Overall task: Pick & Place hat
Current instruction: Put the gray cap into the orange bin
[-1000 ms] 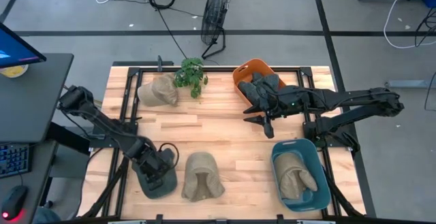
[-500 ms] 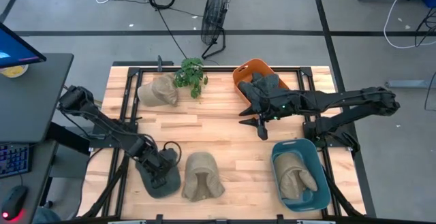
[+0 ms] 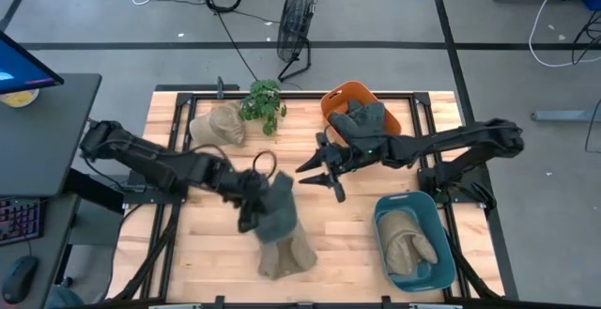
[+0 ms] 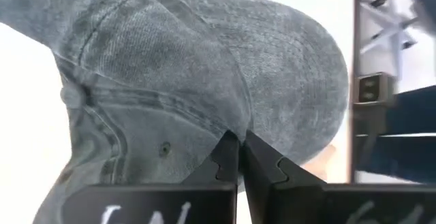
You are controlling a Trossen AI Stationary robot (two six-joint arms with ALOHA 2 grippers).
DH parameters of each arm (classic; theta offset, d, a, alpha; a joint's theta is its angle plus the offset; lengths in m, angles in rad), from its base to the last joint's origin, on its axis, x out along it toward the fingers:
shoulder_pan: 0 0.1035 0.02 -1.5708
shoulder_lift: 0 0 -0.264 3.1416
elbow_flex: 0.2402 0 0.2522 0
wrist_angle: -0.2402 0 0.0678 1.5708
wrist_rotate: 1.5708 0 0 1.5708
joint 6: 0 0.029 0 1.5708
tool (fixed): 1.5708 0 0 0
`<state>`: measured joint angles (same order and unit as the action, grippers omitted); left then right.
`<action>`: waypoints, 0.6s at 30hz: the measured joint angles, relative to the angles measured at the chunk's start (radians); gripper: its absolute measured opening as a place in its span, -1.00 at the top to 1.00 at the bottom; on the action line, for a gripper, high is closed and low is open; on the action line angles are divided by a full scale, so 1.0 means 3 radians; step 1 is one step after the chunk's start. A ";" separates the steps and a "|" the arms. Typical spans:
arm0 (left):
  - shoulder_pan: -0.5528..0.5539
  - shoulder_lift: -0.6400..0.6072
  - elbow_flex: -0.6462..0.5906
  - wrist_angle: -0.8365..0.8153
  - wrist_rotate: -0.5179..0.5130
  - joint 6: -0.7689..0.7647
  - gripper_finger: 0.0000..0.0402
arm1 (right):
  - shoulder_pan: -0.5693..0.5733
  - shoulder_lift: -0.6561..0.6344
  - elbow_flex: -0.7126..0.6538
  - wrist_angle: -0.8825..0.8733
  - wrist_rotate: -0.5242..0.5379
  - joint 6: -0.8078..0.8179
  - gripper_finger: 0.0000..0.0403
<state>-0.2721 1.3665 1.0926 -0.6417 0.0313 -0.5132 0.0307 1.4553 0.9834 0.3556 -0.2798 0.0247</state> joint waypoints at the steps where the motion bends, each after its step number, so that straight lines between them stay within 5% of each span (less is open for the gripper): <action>1: 0.0081 0.0027 0.0028 -0.0014 0.0006 0.0145 0.97 | 0.0000 0.0052 0.0000 0.0039 -0.0030 -0.0033 0.30; 18: 0.0549 0.0703 0.0408 0.0250 0.0133 0.1512 0.97 | -0.0004 0.0578 0.0000 -0.0392 -0.0018 -0.0570 0.30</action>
<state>-0.1074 1.5775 1.2149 -0.5666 0.0711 -0.0594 0.0296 1.6287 0.9833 0.2379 -0.2853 -0.1462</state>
